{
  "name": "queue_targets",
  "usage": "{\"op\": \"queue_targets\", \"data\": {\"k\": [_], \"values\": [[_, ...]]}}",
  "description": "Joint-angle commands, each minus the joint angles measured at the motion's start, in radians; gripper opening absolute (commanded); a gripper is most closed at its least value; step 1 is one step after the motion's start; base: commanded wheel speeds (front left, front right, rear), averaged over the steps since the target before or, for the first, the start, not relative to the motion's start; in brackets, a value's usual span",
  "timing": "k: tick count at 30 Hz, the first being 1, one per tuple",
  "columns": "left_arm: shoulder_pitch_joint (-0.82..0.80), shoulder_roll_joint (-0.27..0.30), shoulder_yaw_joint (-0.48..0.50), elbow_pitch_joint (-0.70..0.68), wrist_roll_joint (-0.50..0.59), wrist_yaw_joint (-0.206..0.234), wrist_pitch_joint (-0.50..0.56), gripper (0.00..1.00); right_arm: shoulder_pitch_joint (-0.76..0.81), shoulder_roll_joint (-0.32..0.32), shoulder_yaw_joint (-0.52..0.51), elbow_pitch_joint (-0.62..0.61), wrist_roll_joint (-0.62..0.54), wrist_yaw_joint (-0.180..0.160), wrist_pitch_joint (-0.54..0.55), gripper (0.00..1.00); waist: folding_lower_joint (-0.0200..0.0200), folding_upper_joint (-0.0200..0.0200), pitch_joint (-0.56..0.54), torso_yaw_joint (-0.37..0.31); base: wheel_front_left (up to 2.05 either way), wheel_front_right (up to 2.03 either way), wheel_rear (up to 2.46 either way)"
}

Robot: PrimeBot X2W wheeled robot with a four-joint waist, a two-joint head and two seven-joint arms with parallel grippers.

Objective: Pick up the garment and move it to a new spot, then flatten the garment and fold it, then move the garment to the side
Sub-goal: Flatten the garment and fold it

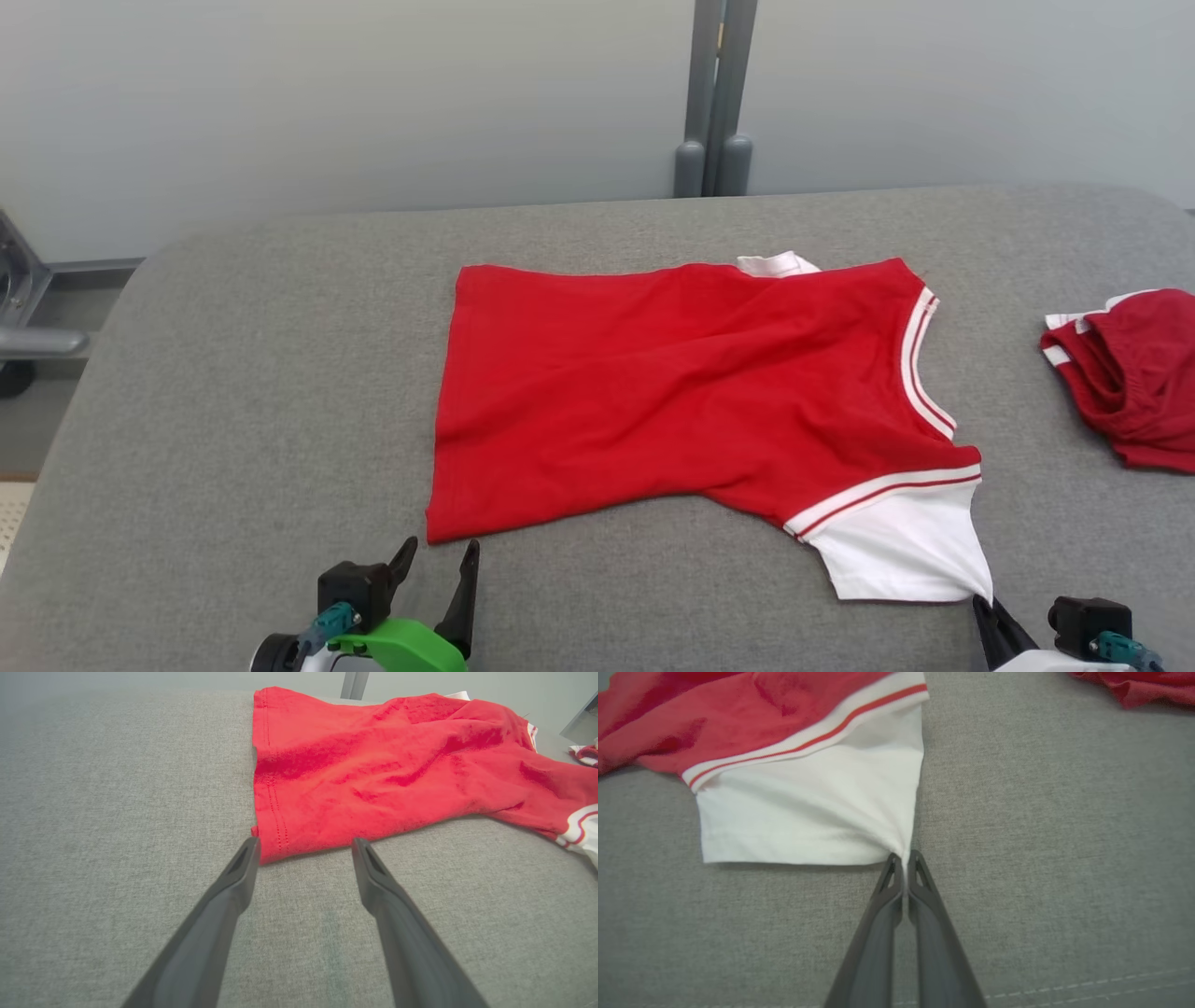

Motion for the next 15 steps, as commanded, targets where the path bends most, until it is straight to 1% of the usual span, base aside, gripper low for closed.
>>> {"op": "queue_targets", "data": {"k": [1,2,5,10,15], "values": [[0.018,0.001,0.010,0.005,0.004,-0.002,-0.003,1.00,0.012,-0.013,-0.003,-0.013,-0.004,-0.002,0.000,0.83,0.0000,-0.0001,-0.023,-0.047,0.00,0.00,0.00],[0.017,0.001,0.014,0.008,0.006,-0.002,-0.003,1.00,0.013,-0.013,-0.008,-0.020,0.000,-0.002,0.000,1.00,0.0000,-0.0001,-0.023,-0.054,0.00,0.00,0.00],[0.010,0.000,0.032,0.015,0.006,0.002,-0.003,1.00,0.006,-0.015,-0.023,-0.065,-0.011,-0.002,0.000,1.00,0.0000,-0.0001,-0.017,-0.074,0.00,0.00,0.00],[-0.026,0.000,0.072,0.034,0.009,0.034,-0.003,1.00,0.010,-0.012,-0.059,-0.148,-0.050,-0.002,0.000,1.00,0.0000,-0.0001,0.010,-0.096,0.00,0.00,0.00],[-0.079,-0.001,0.107,0.057,0.007,0.034,-0.003,1.00,0.010,0.007,-0.092,-0.216,-0.086,-0.002,0.000,1.00,0.0000,-0.0001,0.043,-0.121,0.00,0.00,0.00]]}}
